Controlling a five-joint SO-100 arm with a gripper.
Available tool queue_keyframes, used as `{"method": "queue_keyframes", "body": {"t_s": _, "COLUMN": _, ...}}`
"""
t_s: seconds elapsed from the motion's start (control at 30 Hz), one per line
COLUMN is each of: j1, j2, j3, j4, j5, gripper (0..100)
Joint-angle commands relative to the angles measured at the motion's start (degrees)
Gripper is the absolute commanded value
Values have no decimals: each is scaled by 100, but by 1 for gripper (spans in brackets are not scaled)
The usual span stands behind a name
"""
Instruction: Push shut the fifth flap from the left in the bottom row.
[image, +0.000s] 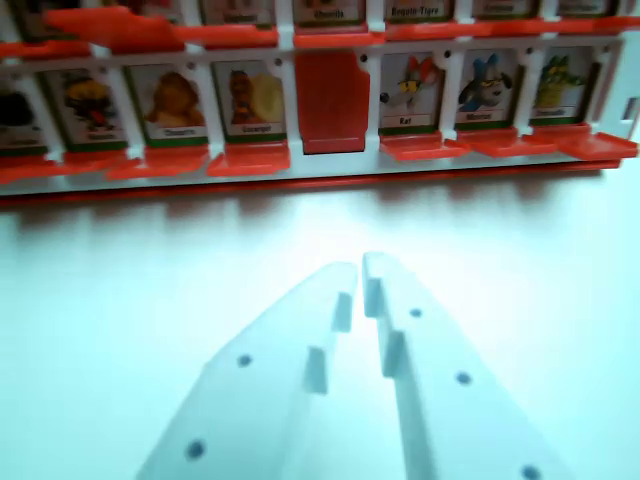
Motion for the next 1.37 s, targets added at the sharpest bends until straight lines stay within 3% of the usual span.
{"method": "queue_keyframes", "body": {"t_s": 0.0, "j1": -9, "j2": 1758, "j3": 53, "j4": 923, "j5": 35, "gripper": 0}}
{"method": "queue_keyframes", "body": {"t_s": 0.3, "j1": -79, "j2": 4263, "j3": 237, "j4": 3243, "j5": 26, "gripper": 0}}
{"method": "queue_keyframes", "body": {"t_s": 0.43, "j1": -114, "j2": 4676, "j3": 141, "j4": 3489, "j5": -18, "gripper": 0}}
{"method": "queue_keyframes", "body": {"t_s": 0.77, "j1": -721, "j2": 6021, "j3": -220, "j4": 5010, "j5": -26, "gripper": 0}}
{"method": "queue_keyframes", "body": {"t_s": 1.33, "j1": -800, "j2": 6275, "j3": -563, "j4": 5546, "j5": 0, "gripper": 0}}
